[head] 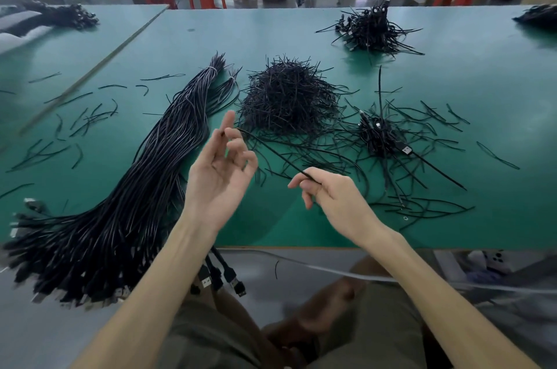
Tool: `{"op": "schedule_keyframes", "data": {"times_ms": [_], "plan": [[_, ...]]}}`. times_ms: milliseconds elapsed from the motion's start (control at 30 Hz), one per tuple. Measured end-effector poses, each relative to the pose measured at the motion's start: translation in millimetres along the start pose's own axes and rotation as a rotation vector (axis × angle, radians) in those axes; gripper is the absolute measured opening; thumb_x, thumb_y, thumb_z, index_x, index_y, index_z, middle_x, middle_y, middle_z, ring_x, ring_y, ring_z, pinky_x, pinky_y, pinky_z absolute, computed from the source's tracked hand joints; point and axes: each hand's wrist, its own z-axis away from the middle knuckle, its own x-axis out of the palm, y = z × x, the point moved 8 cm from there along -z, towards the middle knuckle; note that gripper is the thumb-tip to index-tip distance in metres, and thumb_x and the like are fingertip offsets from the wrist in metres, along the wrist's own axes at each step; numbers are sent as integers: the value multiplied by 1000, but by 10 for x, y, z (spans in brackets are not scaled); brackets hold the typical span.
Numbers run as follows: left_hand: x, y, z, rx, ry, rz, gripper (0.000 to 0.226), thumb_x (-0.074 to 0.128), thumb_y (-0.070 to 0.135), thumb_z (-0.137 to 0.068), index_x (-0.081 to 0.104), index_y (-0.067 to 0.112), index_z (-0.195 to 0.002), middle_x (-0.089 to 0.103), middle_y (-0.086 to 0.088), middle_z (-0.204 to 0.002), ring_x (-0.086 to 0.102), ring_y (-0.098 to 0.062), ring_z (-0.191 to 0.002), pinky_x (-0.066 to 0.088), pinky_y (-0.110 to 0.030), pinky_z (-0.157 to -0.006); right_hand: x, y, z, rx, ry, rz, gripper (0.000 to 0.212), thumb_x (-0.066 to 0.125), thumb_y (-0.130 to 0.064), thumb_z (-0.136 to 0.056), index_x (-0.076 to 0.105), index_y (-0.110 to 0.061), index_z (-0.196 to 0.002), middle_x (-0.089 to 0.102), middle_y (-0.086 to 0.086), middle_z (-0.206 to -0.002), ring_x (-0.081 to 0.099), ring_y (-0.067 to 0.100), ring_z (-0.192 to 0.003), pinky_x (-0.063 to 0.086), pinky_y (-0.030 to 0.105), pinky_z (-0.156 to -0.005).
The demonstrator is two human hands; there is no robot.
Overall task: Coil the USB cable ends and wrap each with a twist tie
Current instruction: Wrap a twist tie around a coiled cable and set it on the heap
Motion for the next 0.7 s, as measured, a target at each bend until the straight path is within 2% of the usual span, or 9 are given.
{"op": "schedule_keyframes", "data": {"times_ms": [67,133,200,267,367,433,533,633,700], "plan": [[-1,-23,2,50,36,-23,29,55,27,-106,71,14,-125,59,8,-88,54,-5,-73,48,-23,-76,-7,9,2,8,-9,3,27,45,-12,-107,70,-19,-101,61,1,-68,49,0,-58,37,10,-68],[-33,-24,-2,81,95,-88,27,53,35,-106,75,20,-111,53,7,-87,49,-9,-73,46,-23,-76,-5,43,9,20,-40,62,27,45,-14,-107,69,-22,-99,63,1,-70,52,8,-60,43,22,-68],[-72,-2,1,96,154,-125,30,51,37,-107,71,21,-92,58,3,-96,57,-14,-85,52,-28,-86,1,83,29,29,-80,106,25,47,-16,-107,69,-22,-97,65,2,-70,59,23,-70,49,35,-76],[-43,55,8,112,142,-71,35,47,36,-109,63,17,-84,63,1,-99,63,-17,-94,53,-34,-97,-13,116,50,23,-102,108,22,53,-22,-104,70,-23,-90,64,0,-65,59,18,-65,50,33,-73],[171,92,59,31,-1,-87,39,40,36,-111,57,17,-82,48,8,-69,41,-7,-57,44,-20,-63,-116,169,33,55,-119,85,25,67,-38,-95,71,-23,-76,53,-6,-50,45,7,-48,41,20,-56],[285,96,134,-10,-62,-470,41,40,40,-109,57,19,-78,35,10,-59,26,-8,-49,25,-21,-50,-298,221,-33,115,-86,67,33,76,-45,-86,72,-16,-71,45,-9,-45,37,7,-45,33,16,-49],[424,-136,291,-75,-263,-1233,42,46,45,-106,64,20,-77,47,7,-55,40,-11,-45,35,-21,-47,-557,148,-146,151,-29,7,39,80,-45,-81,73,-9,-70,44,-5,-46,33,9,-44,30,16,-45],[347,-430,326,-113,-353,-1811,36,43,38,-107,69,24,-88,74,7,-76,68,-15,-63,56,-35,-70,-637,-138,-219,66,20,-90,53,62,-49,-95,68,-4,-68,46,0,-48,35,8,-43,33,11,-47],[295,-439,252,-46,-215,-1741,31,40,24,-111,69,16,-104,78,6,-95,73,-17,-83,52,-36,-86,-566,-335,-204,15,25,-171,60,50,-50,-101,62,-5,-65,45,-5,-48,35,6,-43,32,10,-47]]}}
